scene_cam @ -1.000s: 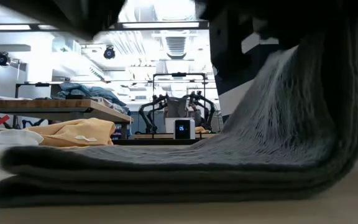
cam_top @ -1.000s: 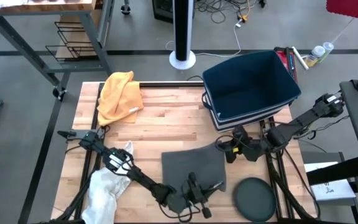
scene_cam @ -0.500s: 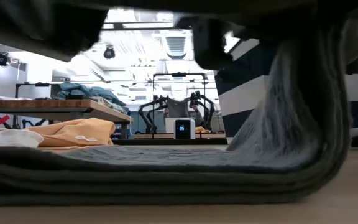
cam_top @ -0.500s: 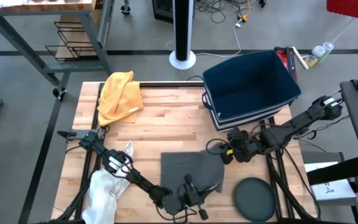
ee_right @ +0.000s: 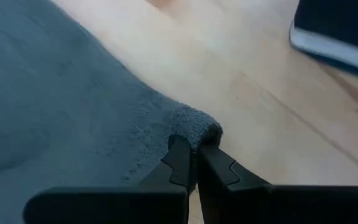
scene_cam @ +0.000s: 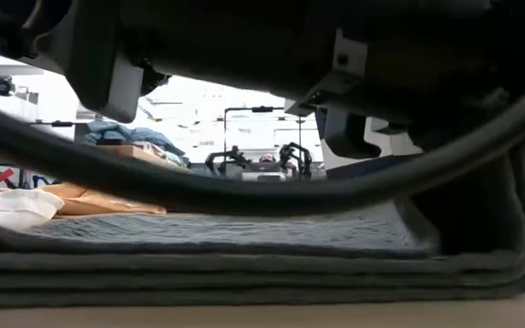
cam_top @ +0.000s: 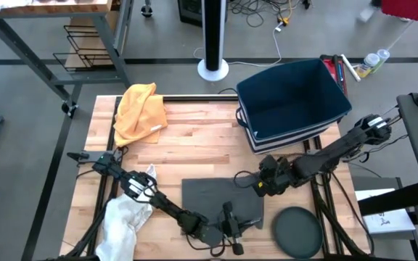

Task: Fold kitchen towel into neat rectangle
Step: Fold the gray towel

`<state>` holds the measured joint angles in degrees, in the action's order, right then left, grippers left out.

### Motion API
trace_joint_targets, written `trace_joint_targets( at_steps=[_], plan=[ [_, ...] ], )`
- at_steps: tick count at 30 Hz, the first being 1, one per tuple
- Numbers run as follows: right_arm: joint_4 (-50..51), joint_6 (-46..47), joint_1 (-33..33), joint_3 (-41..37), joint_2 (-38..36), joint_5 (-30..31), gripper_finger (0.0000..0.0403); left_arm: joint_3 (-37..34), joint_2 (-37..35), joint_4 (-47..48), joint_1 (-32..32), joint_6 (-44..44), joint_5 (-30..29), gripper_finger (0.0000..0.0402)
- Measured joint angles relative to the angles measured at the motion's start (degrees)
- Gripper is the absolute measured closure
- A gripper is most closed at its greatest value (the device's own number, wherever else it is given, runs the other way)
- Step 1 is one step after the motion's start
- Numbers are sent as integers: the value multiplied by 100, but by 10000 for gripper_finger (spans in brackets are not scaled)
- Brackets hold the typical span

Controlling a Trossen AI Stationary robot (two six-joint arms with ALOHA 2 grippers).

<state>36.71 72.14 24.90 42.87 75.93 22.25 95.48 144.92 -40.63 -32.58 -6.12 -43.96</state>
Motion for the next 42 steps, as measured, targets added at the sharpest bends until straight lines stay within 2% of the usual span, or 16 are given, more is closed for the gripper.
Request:
trace_joint_targets(
  at_steps=[6,13,20,26,30,33,38,42],
  plan=[
    [-12,-15,9,-4,468,-192,398,4,-2,230,-8,-96,189,372],
    [120,-256,6,-4,407,-221,387,4,-113,726,-15,-223,330,332],
    [480,-393,3,-4,70,-279,314,4,-569,2142,-74,-410,418,280],
    [338,-804,7,-4,-212,-264,252,4,-997,2880,-198,-459,844,232],
    [-228,-1326,157,-4,-220,-277,227,-13,-1397,3704,-313,-542,867,206],
    [-799,-1672,301,-9,-113,-271,217,-281,-1790,4245,-375,-880,816,200],
    [-2354,-2399,588,-15,406,-274,211,-1635,-2497,4321,-415,-1912,743,208],
    [-3937,-3256,851,-10,1108,-286,214,-2702,-2908,4158,-413,-2788,747,216]
  ],
)
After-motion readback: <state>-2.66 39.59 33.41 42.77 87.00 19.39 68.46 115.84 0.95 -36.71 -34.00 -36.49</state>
